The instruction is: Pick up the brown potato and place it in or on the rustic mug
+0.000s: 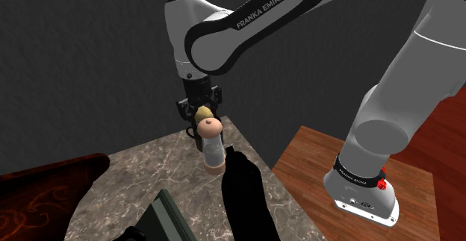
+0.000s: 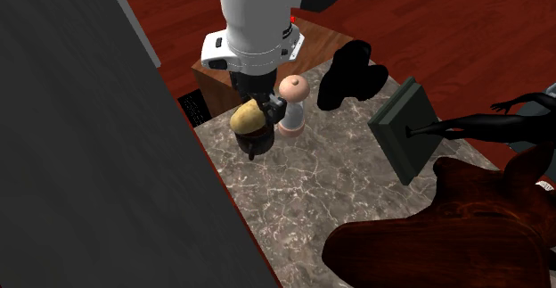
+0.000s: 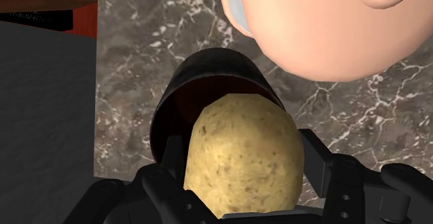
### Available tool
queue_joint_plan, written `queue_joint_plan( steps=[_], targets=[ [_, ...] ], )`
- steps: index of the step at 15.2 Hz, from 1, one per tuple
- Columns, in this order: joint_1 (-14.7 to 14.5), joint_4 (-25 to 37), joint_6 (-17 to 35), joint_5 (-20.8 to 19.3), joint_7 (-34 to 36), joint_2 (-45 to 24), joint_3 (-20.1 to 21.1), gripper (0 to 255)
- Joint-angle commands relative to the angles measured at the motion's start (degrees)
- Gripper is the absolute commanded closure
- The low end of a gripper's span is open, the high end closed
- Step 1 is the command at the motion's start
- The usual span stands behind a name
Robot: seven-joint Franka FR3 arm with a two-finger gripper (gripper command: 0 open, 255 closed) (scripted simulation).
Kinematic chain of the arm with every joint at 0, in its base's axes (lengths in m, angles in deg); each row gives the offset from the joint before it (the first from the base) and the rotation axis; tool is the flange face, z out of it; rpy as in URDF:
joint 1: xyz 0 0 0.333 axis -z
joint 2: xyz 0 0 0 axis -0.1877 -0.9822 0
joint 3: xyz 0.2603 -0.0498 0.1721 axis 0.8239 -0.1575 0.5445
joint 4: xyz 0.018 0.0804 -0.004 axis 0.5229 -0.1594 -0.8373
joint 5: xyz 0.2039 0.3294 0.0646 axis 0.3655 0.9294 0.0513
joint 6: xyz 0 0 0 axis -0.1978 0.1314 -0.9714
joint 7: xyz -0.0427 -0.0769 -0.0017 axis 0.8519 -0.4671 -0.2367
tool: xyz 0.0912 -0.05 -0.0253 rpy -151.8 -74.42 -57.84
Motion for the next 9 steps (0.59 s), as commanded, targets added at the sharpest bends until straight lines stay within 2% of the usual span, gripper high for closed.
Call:
queue_joint_plan(
  steps=[1,2,3,8,9],
  targets=[
    [0.0,0.0,0.0,0.0,0.0,0.0,0.0,255],
    [0.0,0.0,0.0,0.0,0.0,0.0,0.0,255],
    [0.0,0.0,0.0,0.0,0.0,0.0,0.0,0],
    [0.0,0.0,0.0,0.0,0.0,0.0,0.0,0],
    [0.0,1.2,-1.9,0.3,-0.3,0.8,-0.2,0]
  ],
)
